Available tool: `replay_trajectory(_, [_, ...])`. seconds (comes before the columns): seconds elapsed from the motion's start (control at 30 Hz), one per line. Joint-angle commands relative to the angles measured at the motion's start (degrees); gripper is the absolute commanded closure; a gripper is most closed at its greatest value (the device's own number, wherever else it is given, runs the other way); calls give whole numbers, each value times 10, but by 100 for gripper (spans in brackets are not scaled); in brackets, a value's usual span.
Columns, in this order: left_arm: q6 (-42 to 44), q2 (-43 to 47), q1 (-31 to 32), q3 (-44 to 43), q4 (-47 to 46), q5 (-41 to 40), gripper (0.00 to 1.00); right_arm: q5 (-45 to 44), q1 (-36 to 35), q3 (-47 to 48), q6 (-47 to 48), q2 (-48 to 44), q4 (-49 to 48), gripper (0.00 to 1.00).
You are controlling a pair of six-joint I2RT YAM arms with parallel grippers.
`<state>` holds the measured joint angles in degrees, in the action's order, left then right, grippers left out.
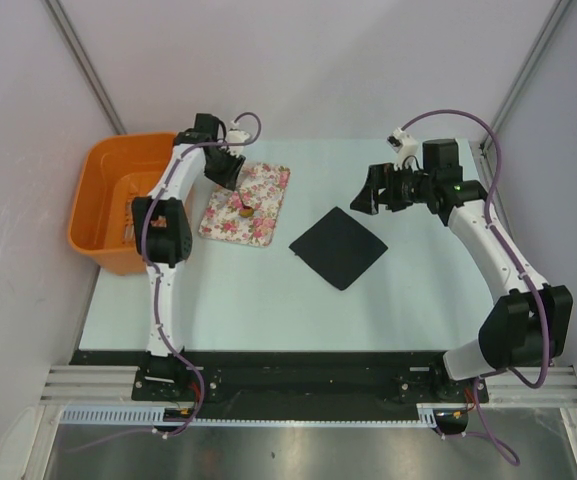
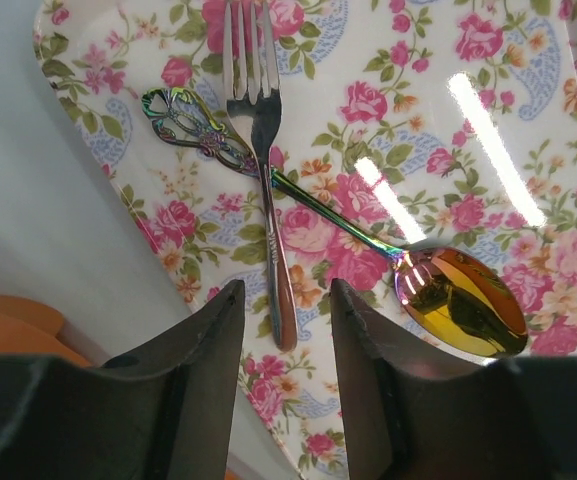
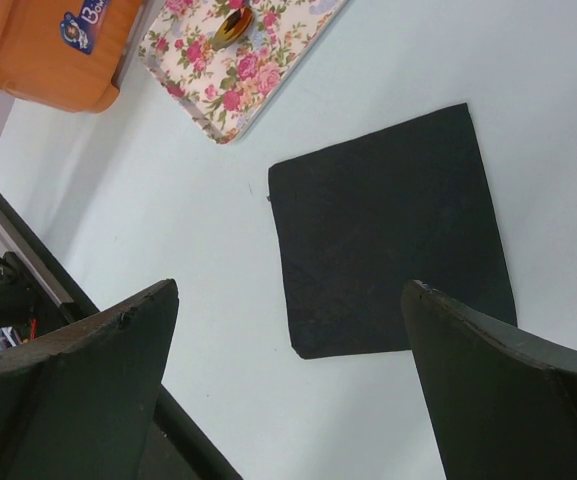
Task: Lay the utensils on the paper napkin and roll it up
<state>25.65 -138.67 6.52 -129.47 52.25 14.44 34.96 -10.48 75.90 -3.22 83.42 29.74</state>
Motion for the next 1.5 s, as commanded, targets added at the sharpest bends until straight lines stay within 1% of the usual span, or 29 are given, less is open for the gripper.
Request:
replay_trajectory(0.0, [57,-19,2,-31,2,-6,56,7,0,10,9,9,1,0])
replay_trajectory(0.3, [69,-61,15,-48,-17,-33,56,2,-1,11,14,17,6,0])
replay_trajectory(0.4, [69,-81,15,-66,-17,-37,56,-1,-1,10,15,18,8,0])
replay_trajectory(0.5, [76,-96,15,-79,-9,-29,58,-4,-1,11,17,17,11,0])
replay_trajectory(0.53, [84,-108,17,-99,6,-32,61,-4,-1,11,19,17,12,0])
replay_trajectory(0.57, [89,-113,19,-104,13,-24,62,-6,-2,12,20,17,14,0])
replay_trajectory(0.7, [99,-117,26,-108,26,-15,65,-5,0,15,20,20,15,0])
replay_trajectory(0.87, [91,-135,27,-124,64,9,71,-4,0,19,23,23,21,0])
replay_trajectory(0.93, [85,-137,27,-117,79,22,72,-3,0,20,24,23,24,0])
replay_trajectory(1.07, [62,-134,21,-98,80,37,73,-4,2,24,27,25,31,0])
replay_trajectory(1.17, [55,-129,23,-92,84,31,76,-2,1,29,29,27,35,0])
replay_trajectory(1.27, [53,-103,30,-46,55,-5,78,-2,1,29,26,29,33,0])
replay_trajectory(1.3, [51,-92,31,-33,38,-18,80,-2,2,29,25,30,32,0])
replay_trajectory(1.33, [49,-88,34,-15,30,-47,85,-1,2,30,24,30,31,0])
replay_trajectory(1.47, [48,-83,43,-3,15,-72,91,-2,1,31,24,30,31,0])
